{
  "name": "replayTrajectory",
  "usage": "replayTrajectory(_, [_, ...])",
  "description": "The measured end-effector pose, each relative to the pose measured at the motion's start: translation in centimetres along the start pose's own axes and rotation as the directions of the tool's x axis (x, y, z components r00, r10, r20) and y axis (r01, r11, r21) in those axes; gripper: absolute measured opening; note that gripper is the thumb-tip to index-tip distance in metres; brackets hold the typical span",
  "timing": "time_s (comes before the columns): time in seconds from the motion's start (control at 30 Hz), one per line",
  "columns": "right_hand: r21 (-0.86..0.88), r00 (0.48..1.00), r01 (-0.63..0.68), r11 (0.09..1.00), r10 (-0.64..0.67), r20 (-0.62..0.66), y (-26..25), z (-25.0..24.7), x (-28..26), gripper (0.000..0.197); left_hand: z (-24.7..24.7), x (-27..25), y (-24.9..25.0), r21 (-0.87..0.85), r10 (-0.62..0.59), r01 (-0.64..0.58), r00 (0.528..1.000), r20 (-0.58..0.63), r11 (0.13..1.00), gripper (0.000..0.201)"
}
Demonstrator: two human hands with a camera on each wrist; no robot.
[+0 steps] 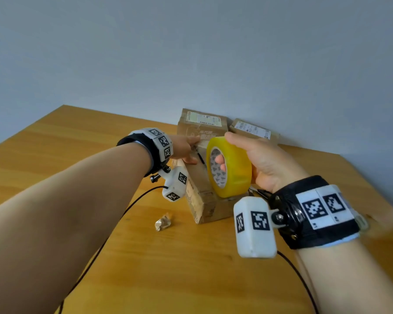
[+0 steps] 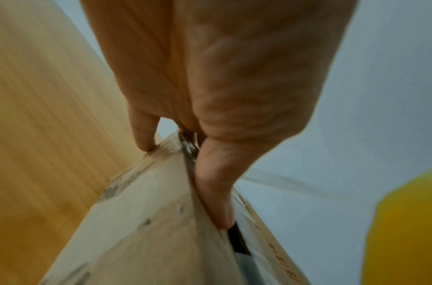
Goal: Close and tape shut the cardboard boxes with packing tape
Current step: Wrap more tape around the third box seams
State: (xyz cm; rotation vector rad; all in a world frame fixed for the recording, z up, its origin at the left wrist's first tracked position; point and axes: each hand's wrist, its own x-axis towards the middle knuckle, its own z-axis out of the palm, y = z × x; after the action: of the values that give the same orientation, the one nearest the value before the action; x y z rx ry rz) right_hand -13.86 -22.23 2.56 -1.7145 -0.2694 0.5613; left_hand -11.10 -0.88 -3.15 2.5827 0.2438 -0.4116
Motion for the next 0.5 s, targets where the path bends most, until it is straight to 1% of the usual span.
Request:
replayTrajectory(0.07, [-0.002,1.0,0.001,1.0,-0.001,-0.002,0.2,-0.2,-0.8,0.034,0.1,-0.5,0.5,0.035,0.01,-0.009,1.0,-0.021,0.999,0.081])
replayTrajectory(0.13, [0.002,1.0,0.004,1.0,-0.004,-0.022,0.4,-0.2,-1.3,0.038,0.2,-1.1,1.0,0.105,0.037,-0.034,0.999,-0.027,0.994,0.074])
replayTrajectory(0.2, [-0.004,0.999,0.008,1.0,-0.008,-0.048,0.7,0.0,-1.5,0.043,0.4,-1.4,1.1,0.203,0.085,-0.078,0.996,-0.028,0.976,0.067])
replayTrajectory(0.27, [-0.001,0.997,0.003,1.0,-0.003,-0.072,0.8,0.2,-1.5,0.047,0.7,-1.4,1.0,0.247,0.135,-0.128,0.991,-0.01,0.96,0.064])
replayTrajectory(0.4, [0.039,0.995,-0.012,0.999,0.015,-0.096,0.9,0.7,-1.3,0.052,1.0,-1.8,0.5,0.205,0.206,-0.215,0.976,0.065,0.955,0.076])
replayTrajectory(0.5, [0.073,0.995,-0.001,0.997,0.009,-0.101,1.3,1.2,-1.1,0.058,1.0,-2.5,0.4,0.231,0.257,-0.277,0.96,0.111,0.933,0.1])
